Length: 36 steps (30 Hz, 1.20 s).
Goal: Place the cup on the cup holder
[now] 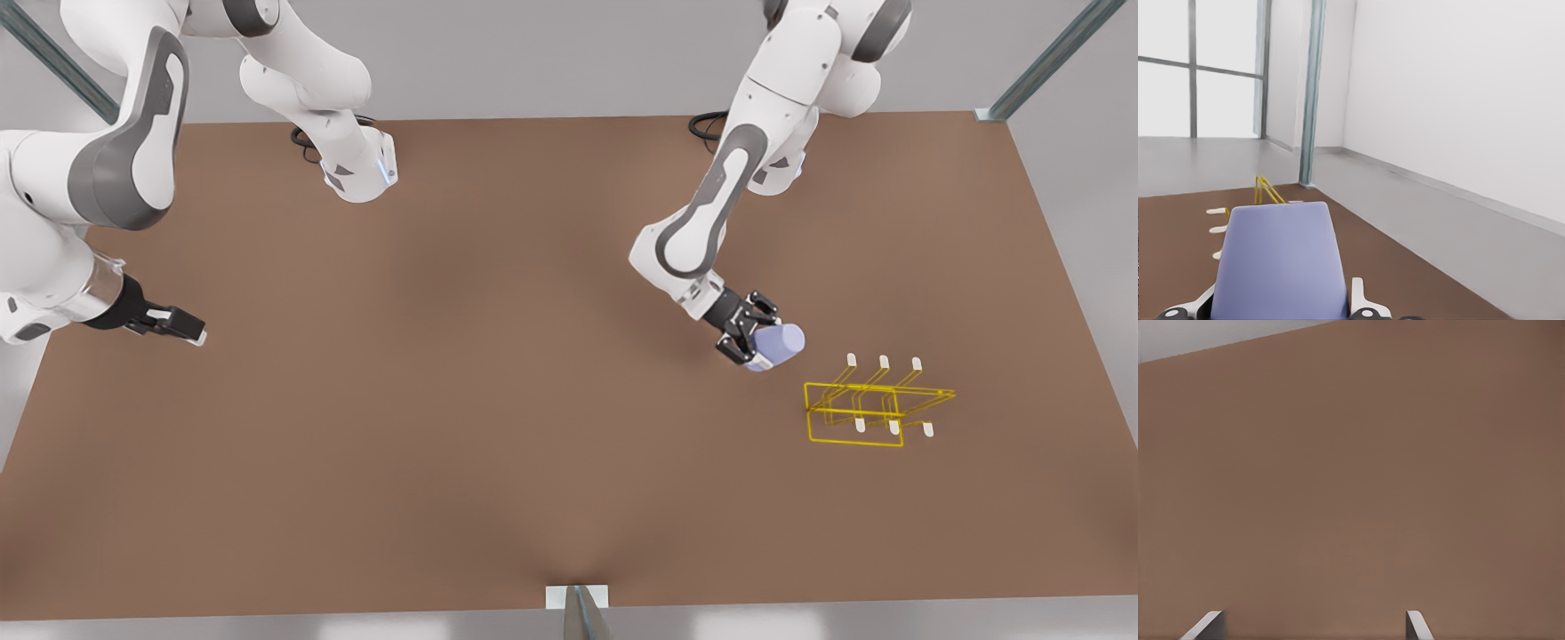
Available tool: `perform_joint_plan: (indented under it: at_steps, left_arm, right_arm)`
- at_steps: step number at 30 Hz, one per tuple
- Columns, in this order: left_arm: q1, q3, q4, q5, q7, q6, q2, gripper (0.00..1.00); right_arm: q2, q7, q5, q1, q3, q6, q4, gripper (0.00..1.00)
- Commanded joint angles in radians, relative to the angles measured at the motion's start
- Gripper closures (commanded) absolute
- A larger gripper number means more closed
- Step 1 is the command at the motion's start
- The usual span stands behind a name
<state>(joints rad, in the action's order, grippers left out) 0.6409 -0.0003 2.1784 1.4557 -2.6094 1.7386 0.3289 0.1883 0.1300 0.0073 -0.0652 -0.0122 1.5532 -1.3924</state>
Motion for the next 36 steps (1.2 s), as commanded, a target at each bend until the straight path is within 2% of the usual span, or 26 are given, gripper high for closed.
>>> perform_joint_plan:
  at_steps: [1,9,14,21,25,36]
  left_arm:
    - [-0.023,0.000,0.018,0.040,-0.027,0.002,-0.013,0.23]
    - [-0.162,0.002,0.075,0.229,-0.084,0.093,-0.007,0.23]
    - [-0.162,0.002,0.152,0.262,-0.126,0.088,-0.036,0.23]
    - [-0.210,0.002,0.173,0.322,-0.130,0.096,-0.048,0.23]
    - [-0.211,0.002,0.196,0.322,-0.115,0.116,-0.100,0.23]
    - [-0.303,0.003,0.210,0.427,-0.139,0.160,-0.087,0.23]
  right_arm:
    - [0.011,0.003,0.002,0.004,0.000,0.008,0.001,0.00]
    - [0.019,0.007,0.003,0.005,0.001,0.038,0.001,0.00]
    - [0.010,-0.004,0.003,-0.004,0.000,0.025,0.004,0.00]
    - [0.013,-0.004,0.000,-0.007,-0.002,0.027,0.004,0.00]
    - [0.010,-0.001,-0.001,0.001,0.001,0.024,0.003,0.00]
    - [0.019,-0.001,-0.007,0.005,0.003,0.034,-0.002,0.00]
